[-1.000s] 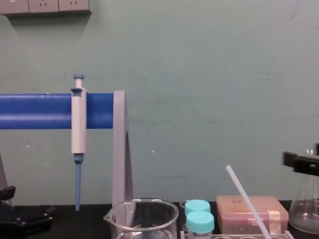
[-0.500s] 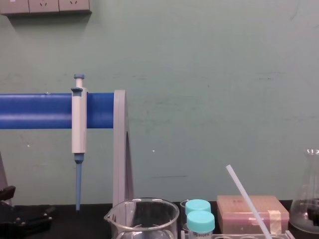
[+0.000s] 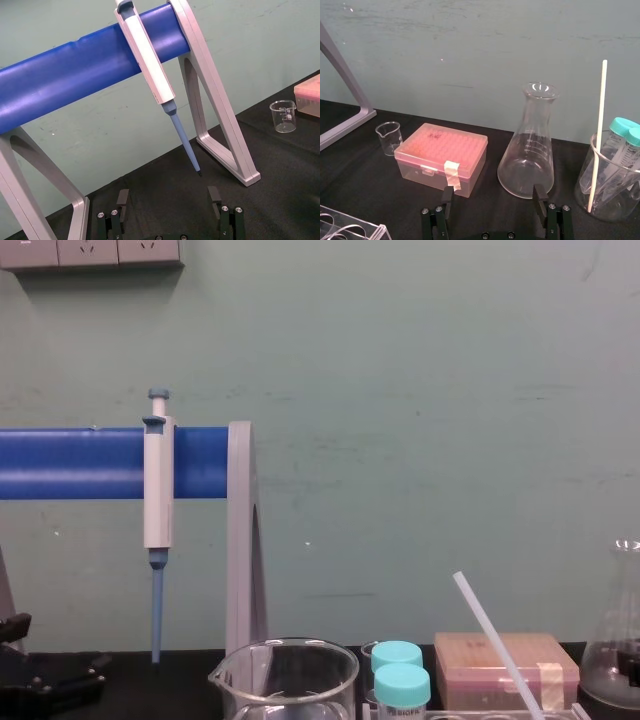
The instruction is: Pick up the stirring rod with one hand, then place it down.
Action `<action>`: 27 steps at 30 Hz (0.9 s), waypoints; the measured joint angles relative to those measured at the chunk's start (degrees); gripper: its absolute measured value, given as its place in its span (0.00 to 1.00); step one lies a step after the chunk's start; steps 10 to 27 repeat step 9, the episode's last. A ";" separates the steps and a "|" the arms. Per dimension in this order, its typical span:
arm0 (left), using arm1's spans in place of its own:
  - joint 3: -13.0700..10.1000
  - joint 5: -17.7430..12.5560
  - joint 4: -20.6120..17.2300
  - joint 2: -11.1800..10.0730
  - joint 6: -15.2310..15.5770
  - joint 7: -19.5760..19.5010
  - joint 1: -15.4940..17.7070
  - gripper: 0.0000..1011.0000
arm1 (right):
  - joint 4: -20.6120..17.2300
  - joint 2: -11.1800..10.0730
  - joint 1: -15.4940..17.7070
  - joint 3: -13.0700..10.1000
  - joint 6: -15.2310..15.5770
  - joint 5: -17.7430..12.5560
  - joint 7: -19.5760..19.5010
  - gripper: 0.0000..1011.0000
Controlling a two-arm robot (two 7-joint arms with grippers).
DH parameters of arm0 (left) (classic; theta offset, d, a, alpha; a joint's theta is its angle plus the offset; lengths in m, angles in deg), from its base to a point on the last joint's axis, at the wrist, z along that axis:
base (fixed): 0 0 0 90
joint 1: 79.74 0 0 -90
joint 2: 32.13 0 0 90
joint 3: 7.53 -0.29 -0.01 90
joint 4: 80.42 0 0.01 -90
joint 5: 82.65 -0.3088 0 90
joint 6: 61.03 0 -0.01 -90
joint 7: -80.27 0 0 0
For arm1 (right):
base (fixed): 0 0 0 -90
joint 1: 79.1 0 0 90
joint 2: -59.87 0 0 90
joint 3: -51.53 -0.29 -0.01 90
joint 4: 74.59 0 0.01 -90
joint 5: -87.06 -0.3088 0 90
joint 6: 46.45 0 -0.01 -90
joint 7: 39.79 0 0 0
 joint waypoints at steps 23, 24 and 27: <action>0.00 0.00 0.00 0.00 0.00 0.00 0.00 0.99 | -0.15 -0.04 0.04 -0.04 -0.11 -0.03 -0.04 0.99; 0.00 0.00 0.00 0.00 0.00 0.00 0.00 0.99 | -0.15 -0.04 0.04 -0.04 -0.11 -0.03 -0.04 0.99; 0.00 0.00 0.00 0.00 0.00 0.00 0.00 0.99 | -0.15 -0.04 0.04 -0.04 -0.11 -0.03 -0.04 0.99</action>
